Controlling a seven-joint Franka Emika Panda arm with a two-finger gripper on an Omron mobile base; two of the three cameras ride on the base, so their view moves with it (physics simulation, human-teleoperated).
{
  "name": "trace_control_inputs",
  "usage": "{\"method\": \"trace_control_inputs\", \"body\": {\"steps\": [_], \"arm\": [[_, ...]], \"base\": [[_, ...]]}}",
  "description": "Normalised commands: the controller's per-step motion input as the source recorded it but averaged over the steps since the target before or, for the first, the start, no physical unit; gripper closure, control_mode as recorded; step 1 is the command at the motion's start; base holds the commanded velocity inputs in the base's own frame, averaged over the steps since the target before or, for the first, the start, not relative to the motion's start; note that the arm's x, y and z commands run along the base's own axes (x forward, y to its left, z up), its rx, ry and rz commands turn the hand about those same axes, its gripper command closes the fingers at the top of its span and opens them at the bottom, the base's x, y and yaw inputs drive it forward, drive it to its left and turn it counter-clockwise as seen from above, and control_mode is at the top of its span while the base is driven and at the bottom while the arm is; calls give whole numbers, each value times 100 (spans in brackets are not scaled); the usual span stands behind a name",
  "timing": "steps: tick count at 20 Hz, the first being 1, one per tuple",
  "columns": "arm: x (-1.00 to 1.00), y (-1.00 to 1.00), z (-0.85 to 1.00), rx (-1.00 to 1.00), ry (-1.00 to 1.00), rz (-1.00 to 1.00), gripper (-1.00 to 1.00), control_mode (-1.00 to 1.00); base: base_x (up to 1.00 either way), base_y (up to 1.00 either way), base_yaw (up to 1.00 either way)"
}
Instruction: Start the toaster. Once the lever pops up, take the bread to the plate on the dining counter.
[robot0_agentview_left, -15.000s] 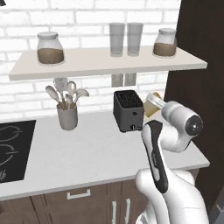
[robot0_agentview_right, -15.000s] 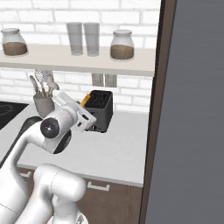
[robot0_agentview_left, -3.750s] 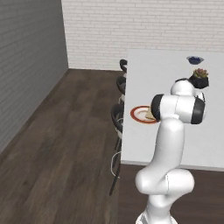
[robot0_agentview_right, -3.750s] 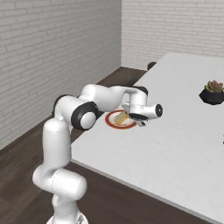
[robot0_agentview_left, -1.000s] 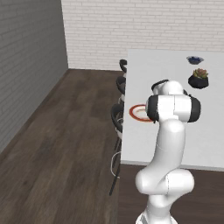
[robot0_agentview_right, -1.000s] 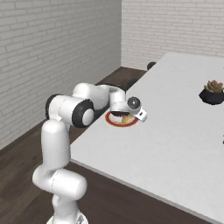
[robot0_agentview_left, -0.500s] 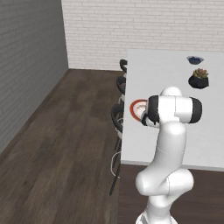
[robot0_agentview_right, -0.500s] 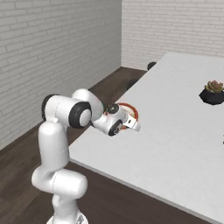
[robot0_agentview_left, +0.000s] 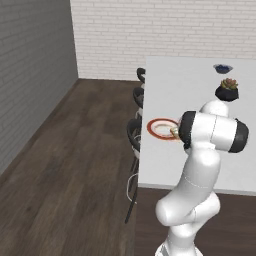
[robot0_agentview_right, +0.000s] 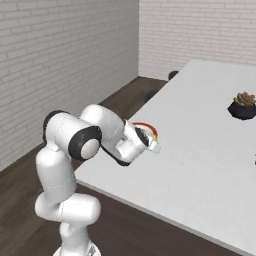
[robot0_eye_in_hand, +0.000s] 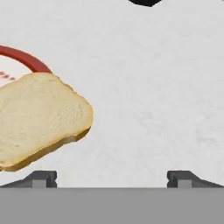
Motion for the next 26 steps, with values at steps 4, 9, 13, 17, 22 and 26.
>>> {"method": "trace_control_inputs", "body": {"steps": [4, 9, 13, 17, 22, 26], "arm": [[6, 100, 75, -4, 0, -30, -100, -100], [14, 100, 92, 0, -1, -24, -100, -100], [22, 79, 100, 1, 2, -10, -100, -100], [13, 33, 100, 7, 14, -3, -100, -100], [-11, 3, 100, 7, 29, -2, -100, -100], [-63, 0, 100, 12, 23, -1, -100, -100]], "base": [[0, 0, 0], [0, 0, 0], [0, 0, 0], [0, 0, 0], [0, 0, 0], [0, 0, 0]]}}
